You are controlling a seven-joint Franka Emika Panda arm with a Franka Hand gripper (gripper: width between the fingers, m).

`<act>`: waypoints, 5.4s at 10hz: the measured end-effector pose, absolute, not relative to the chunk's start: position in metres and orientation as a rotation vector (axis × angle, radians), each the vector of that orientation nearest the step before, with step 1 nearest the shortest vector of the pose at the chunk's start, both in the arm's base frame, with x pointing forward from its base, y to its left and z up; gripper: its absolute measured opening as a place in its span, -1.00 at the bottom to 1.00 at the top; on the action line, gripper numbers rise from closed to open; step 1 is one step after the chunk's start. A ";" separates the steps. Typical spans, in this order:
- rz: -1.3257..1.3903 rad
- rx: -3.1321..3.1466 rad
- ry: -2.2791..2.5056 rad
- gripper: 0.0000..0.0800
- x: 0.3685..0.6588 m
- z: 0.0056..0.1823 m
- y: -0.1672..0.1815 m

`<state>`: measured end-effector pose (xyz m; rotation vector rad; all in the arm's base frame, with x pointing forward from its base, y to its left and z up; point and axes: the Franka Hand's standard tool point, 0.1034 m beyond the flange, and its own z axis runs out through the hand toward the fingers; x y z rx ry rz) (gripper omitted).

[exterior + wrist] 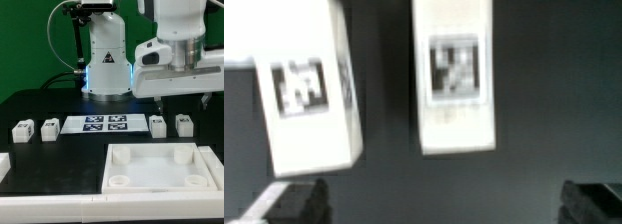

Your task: Assemble one leg

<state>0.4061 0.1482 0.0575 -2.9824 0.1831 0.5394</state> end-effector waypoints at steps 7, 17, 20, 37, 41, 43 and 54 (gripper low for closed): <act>1.127 -2.844 0.171 0.62 0.395 0.042 0.160; 1.191 -2.831 0.196 0.40 0.371 0.009 0.172; 1.191 -2.831 0.196 -0.28 0.371 0.009 0.172; -0.250 -2.982 -0.244 -0.27 0.578 0.149 0.126; -0.932 -2.898 -0.259 -0.27 0.584 0.134 0.106; -0.959 -2.910 -0.311 -0.27 0.601 0.116 0.094; -0.810 -2.935 -0.341 -0.27 0.601 0.110 0.101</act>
Offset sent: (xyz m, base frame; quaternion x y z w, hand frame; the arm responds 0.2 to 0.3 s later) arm 0.0000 0.0000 0.0000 0.0000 -0.1790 0.0000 0.9838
